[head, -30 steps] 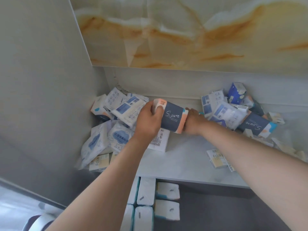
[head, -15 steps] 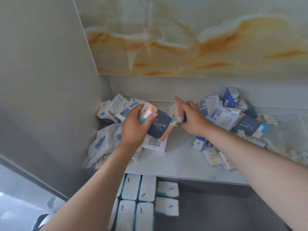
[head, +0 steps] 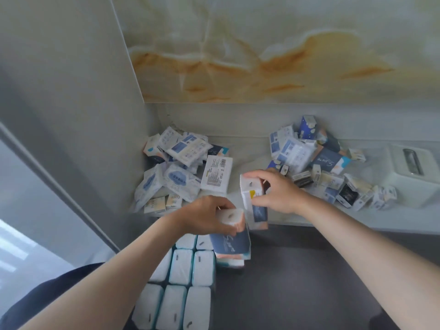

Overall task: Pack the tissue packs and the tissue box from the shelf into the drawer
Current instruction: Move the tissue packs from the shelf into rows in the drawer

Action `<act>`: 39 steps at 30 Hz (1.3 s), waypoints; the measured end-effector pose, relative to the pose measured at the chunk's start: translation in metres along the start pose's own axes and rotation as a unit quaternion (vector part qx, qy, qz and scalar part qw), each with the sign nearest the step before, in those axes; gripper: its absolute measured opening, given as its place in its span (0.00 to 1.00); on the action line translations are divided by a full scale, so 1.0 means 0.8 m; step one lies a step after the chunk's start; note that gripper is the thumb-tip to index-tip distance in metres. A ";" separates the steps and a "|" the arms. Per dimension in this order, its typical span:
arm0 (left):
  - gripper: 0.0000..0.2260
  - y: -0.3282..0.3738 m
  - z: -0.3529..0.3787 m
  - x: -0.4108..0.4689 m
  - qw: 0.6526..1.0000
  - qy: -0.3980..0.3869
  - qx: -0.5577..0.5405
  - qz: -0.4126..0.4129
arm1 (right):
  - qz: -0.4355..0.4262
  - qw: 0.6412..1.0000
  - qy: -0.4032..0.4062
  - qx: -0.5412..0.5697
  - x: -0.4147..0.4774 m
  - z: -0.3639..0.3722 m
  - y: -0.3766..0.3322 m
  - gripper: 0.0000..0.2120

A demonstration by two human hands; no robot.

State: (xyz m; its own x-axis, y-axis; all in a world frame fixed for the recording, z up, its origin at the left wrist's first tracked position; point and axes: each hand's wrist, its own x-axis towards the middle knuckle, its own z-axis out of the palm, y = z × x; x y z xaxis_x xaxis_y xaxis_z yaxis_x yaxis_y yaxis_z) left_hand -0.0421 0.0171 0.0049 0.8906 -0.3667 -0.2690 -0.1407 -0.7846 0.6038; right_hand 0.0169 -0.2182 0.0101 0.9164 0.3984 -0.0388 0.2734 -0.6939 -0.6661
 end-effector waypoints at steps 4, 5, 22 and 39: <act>0.22 0.008 0.050 -0.008 0.995 -0.071 0.071 -0.002 | -0.001 0.998 -0.058 0.000 -0.034 0.006 0.008 0.30; 0.22 0.008 0.064 -0.008 0.992 -0.086 0.090 0.002 | 0.003 0.997 -0.074 -0.005 -0.041 0.008 0.010 0.30; 0.26 -0.052 0.203 0.029 0.882 -0.049 0.466 0.036 | 0.002 0.884 -0.407 -0.232 -0.097 0.112 0.080 0.32; 0.33 -0.084 0.210 -0.016 0.911 -0.061 0.385 0.130 | -0.099 0.909 -0.273 -0.299 -0.126 0.209 0.085 0.11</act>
State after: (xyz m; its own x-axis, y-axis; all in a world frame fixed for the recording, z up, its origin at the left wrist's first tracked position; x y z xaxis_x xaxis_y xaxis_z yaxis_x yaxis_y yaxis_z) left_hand -0.1167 -0.0094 -0.1582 0.7354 -0.6070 -0.3013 -0.6446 -0.7637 -0.0348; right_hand -0.1058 -0.2053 -0.1554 0.5952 0.6754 -0.4354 0.6767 -0.7135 -0.1818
